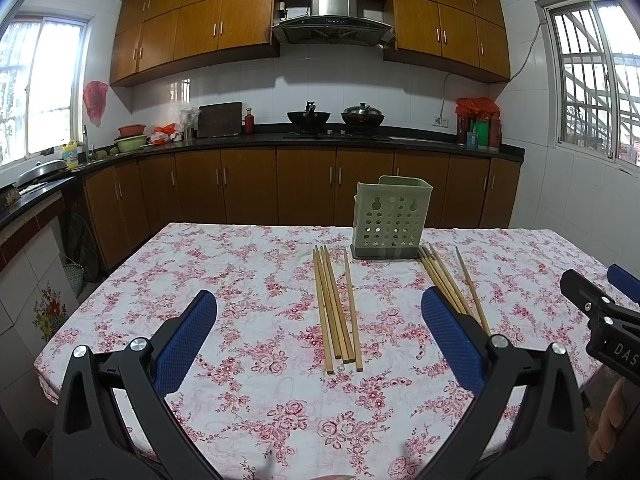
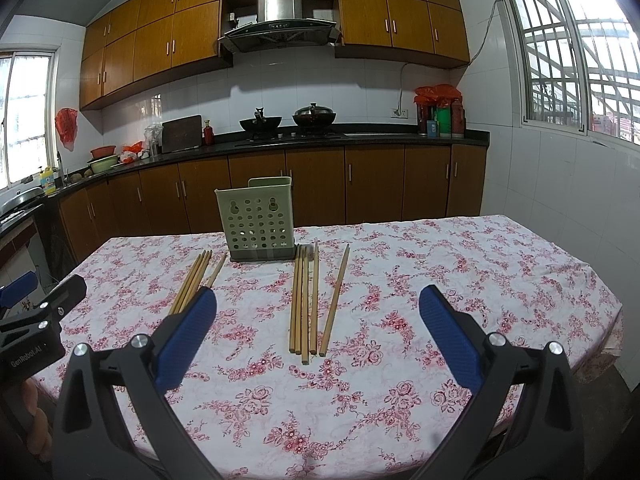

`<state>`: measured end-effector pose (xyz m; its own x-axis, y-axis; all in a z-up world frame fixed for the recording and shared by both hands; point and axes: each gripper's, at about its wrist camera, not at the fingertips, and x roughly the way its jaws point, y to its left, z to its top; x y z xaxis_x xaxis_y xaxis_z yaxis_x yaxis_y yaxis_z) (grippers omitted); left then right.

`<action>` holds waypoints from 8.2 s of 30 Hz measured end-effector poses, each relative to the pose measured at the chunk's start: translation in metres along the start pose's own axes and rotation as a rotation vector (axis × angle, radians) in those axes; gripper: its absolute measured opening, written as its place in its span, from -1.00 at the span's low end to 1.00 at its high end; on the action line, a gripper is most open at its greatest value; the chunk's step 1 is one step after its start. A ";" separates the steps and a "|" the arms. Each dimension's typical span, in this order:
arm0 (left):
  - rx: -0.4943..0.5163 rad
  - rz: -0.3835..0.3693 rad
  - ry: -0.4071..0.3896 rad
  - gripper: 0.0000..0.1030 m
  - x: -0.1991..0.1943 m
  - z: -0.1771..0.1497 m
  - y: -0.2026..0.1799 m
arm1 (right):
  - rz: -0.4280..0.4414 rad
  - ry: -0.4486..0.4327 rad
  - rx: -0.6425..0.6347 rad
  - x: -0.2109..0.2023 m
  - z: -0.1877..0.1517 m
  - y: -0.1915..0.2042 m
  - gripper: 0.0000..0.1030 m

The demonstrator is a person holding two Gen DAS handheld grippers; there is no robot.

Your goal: Organize utensils

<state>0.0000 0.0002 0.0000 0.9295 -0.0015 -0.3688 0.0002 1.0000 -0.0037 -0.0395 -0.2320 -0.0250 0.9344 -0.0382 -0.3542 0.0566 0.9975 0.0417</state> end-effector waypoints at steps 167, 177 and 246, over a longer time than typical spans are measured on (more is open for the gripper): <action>-0.150 -0.259 -0.011 -0.23 0.170 0.173 -0.006 | 0.190 -0.075 0.088 0.178 0.191 -0.006 -0.31; -0.253 -0.204 -0.056 -0.16 0.126 0.152 0.041 | 0.073 0.057 0.142 0.157 0.138 -0.055 -0.21; -0.118 -0.019 0.497 -0.84 0.220 -0.025 0.065 | 0.010 0.492 -0.062 0.254 -0.017 -0.024 -0.83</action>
<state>0.1956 0.0651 -0.1047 0.6421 -0.0502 -0.7650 -0.0524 0.9926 -0.1091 0.1908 -0.2642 -0.1321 0.6569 -0.0114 -0.7539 0.0140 0.9999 -0.0029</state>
